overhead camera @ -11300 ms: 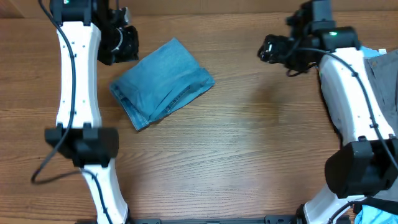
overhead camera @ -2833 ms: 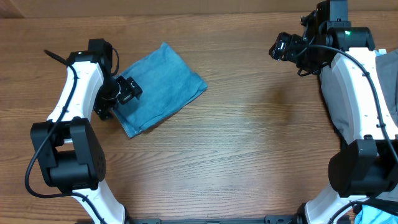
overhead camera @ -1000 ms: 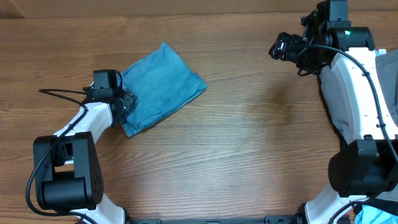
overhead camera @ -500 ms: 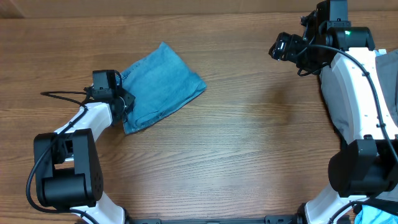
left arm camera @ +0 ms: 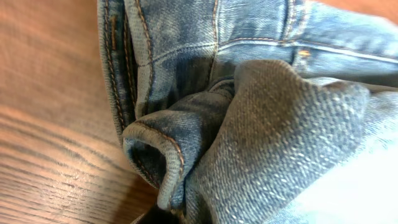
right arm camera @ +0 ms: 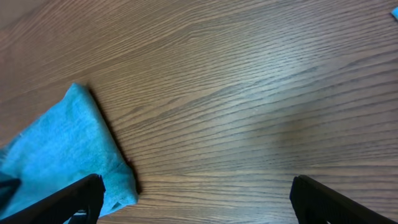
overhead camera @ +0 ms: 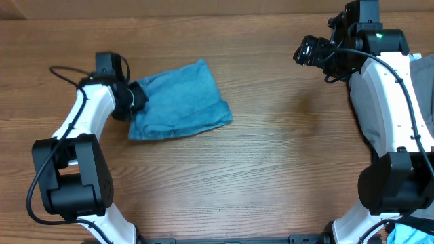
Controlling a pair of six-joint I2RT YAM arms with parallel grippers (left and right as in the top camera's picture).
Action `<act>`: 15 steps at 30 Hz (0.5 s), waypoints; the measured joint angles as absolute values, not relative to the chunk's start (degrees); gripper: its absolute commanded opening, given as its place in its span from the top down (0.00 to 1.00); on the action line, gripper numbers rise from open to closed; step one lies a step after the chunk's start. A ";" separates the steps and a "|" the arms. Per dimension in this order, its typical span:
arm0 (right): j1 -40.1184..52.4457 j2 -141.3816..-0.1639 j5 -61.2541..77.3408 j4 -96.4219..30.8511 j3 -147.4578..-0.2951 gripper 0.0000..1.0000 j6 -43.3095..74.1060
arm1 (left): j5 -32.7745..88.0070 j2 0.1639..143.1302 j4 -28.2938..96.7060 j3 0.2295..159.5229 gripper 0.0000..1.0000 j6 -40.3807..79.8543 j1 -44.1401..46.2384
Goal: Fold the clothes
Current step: 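Drag the jeans bundle leftward toward the table's left edge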
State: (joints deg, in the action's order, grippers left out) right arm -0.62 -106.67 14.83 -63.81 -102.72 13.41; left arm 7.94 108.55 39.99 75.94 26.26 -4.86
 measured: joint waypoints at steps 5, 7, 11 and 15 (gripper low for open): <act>-0.62 -106.67 14.83 -63.81 -102.72 0.00 13.43 | 8.93 107.26 42.68 81.93 0.96 24.08 -4.84; -0.62 -106.67 14.81 -63.81 -102.72 0.00 13.43 | 9.08 106.26 43.18 83.50 0.96 24.01 -4.84; -0.62 -106.67 14.83 -63.83 -102.72 0.00 13.43 | 9.08 104.95 43.31 84.05 0.96 27.00 -5.15; -0.62 -106.67 14.83 -63.81 -102.72 0.00 13.43 | 10.28 104.62 42.96 84.05 0.96 31.16 -7.03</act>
